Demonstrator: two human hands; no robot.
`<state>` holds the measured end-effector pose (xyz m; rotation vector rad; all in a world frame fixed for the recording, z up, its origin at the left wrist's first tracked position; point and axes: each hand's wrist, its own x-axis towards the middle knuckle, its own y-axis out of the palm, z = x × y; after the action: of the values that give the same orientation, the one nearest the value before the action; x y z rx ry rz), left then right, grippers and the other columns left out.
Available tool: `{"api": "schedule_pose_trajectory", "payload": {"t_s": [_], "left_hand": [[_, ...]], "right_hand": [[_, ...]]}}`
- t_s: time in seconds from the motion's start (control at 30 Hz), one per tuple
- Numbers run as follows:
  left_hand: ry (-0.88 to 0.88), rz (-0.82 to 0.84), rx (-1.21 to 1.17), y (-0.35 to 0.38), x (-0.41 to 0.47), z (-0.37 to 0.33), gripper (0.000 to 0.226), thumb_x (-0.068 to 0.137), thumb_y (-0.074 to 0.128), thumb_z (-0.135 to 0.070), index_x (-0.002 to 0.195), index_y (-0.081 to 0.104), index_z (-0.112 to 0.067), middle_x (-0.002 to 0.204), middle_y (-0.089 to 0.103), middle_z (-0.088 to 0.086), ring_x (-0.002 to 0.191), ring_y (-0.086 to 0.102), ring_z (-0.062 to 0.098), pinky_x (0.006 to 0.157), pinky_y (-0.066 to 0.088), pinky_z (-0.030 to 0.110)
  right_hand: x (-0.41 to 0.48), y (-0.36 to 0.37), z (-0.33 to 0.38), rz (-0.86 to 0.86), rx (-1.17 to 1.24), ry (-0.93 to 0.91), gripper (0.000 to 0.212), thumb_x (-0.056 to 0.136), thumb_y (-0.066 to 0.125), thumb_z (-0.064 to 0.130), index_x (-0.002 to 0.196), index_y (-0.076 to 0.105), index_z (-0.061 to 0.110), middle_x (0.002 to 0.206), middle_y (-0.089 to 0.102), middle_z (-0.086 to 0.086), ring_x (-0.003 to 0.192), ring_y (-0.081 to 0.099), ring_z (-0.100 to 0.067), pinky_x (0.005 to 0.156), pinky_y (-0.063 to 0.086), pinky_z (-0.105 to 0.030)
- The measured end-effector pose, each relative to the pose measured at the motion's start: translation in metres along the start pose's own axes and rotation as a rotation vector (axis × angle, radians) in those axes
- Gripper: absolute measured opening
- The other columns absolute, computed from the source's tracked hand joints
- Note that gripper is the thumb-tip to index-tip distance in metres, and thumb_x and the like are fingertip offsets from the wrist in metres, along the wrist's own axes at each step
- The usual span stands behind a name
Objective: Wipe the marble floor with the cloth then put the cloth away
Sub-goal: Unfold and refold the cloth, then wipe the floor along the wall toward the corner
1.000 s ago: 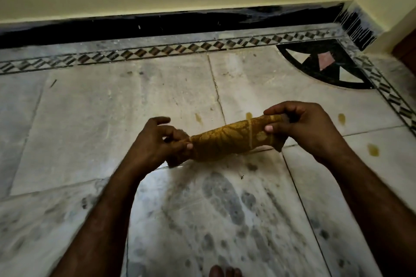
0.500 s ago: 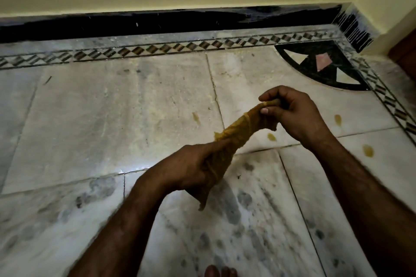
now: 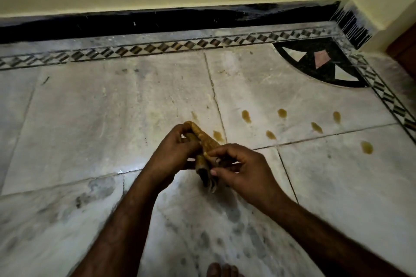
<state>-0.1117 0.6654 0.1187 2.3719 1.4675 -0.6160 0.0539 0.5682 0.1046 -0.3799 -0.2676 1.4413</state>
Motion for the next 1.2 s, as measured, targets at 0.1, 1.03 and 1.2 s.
{"api": "schedule_pose_trajectory", "payload": {"t_s": [0.1,1.03,1.2], "left_hand": [[-0.008,-0.075,-0.088,0.003,0.0,0.0,0.024,0.098,0.06,-0.013,0.122,0.059,-0.011,0.09,0.071,0.012,0.066,0.071,0.019,0.052,0.053,0.029],[-0.213,-0.39,0.187,-0.009,-0.003,0.118,0.057,0.071,0.075,-0.034,0.121,0.05,-0.026,0.096,0.072,-0.001,0.091,0.07,0.019,0.086,0.058,0.041],[-0.076,-0.475,0.287,-0.007,0.0,0.138,0.02,0.097,0.064,-0.021,0.116,0.059,-0.025,0.095,0.071,-0.008,0.093,0.069,0.017,0.083,0.055,0.035]], "right_hand": [[-0.004,0.011,0.0,-0.068,0.009,-0.028,0.033,0.082,0.082,0.008,0.109,0.077,0.026,0.103,0.072,0.016,0.097,0.069,-0.004,0.085,0.059,-0.024],[0.001,0.058,-0.096,0.127,-0.766,-0.352,0.05,0.089,0.046,0.029,0.125,0.071,0.005,0.129,0.071,-0.017,0.112,0.072,-0.033,0.093,0.059,-0.042],[0.014,0.102,-0.096,0.13,-0.929,-0.309,0.06,0.094,0.043,0.039,0.145,0.057,0.009,0.151,0.054,-0.02,0.135,0.058,-0.036,0.116,0.039,-0.046]]}}
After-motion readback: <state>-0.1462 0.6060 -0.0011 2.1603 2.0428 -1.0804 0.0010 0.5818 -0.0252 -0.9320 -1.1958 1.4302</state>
